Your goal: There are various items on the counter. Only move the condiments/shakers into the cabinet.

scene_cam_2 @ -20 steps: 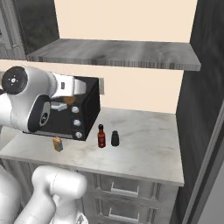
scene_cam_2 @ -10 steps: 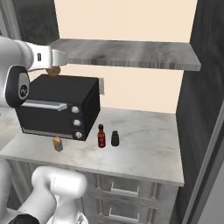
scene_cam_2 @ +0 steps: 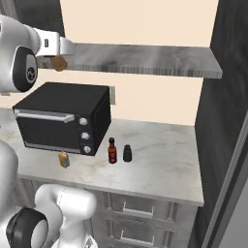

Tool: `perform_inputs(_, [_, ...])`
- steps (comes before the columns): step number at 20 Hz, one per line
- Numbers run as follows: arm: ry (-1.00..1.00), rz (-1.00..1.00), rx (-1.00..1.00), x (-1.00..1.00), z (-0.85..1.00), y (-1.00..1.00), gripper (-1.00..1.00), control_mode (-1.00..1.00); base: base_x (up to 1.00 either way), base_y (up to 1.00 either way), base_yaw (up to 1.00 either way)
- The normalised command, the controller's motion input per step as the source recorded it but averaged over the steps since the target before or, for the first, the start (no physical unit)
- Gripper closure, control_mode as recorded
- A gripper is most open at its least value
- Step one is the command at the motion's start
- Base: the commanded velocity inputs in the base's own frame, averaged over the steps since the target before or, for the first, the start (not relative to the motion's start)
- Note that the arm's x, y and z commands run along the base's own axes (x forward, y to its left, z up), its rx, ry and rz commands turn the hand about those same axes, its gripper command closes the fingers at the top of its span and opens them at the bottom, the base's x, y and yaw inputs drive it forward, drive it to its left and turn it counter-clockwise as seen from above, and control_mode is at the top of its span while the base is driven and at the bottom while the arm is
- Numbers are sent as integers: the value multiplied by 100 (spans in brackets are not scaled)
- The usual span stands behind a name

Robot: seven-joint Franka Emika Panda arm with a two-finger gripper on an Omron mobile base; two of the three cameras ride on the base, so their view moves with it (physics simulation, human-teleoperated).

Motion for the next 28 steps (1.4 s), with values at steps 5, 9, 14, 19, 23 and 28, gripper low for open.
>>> perform_inputs(5, [0,1,0,57,0,1,100,-100,0,0,0])
perform_inputs(9, [0,0,0,67,-3,0,100,-100,0,0,0])
perform_inputs(14, [0,0,0,52,-7,0,100,-100,0,0,0])
perform_inputs(19, [0,0,0,31,-17,0,100,-100,0,0,0])
perform_inputs(23, [0,0,0,47,-14,0,100,-100,0,0,0])
perform_inputs(28, [0,0,0,51,-3,0,100,-100,0,0,0])
